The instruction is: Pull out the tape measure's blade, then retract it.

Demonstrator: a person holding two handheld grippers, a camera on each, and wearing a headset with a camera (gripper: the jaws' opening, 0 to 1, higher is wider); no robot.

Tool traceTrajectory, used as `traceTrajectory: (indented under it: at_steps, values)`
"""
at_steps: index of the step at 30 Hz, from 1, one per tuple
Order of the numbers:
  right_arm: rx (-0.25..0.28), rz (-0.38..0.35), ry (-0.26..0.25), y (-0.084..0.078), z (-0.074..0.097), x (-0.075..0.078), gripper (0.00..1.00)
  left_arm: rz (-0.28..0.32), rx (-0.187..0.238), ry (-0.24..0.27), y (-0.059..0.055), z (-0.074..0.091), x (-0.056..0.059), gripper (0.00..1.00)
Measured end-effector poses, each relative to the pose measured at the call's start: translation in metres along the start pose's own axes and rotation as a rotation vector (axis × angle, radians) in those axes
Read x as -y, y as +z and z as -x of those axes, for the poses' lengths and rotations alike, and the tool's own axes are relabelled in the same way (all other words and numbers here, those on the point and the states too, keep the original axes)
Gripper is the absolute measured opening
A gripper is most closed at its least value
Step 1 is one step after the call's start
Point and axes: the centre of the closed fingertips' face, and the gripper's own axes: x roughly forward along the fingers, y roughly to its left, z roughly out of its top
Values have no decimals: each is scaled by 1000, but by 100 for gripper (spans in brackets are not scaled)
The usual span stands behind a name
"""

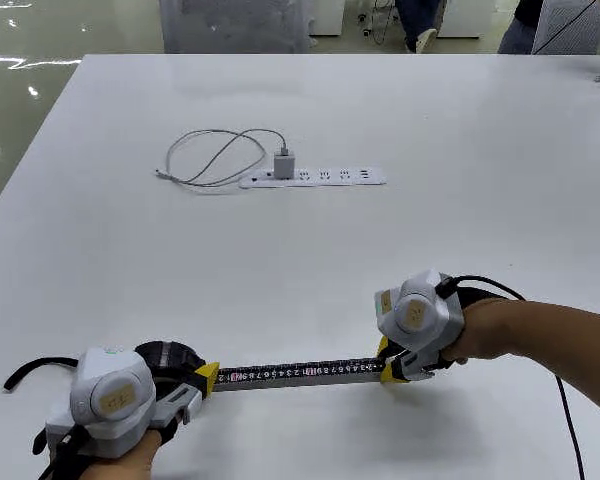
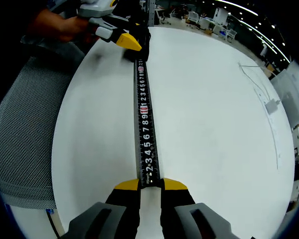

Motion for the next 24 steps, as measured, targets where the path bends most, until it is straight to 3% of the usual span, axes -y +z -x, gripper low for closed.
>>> traceTrajectory:
  at_steps: [7,10,12,16,24]
  values:
    - [-49,6,17,-1,-1,1,11,28,-13,6,-2,0,-4,69]
    - [-24,-20,24,-1,-1,3,11,41,-17,-31,-3,-2,6,62]
    - [7,-71,20,-1,0,3,10,36,-13,-9,-1,-2,3,61]
    - [0,-108,14,-1,-1,4,10,24,-25,-18,-1,-1,4,60]
    - [4,-62,28,-1,-1,4,9,36,-52,-15,-3,-3,3,59]
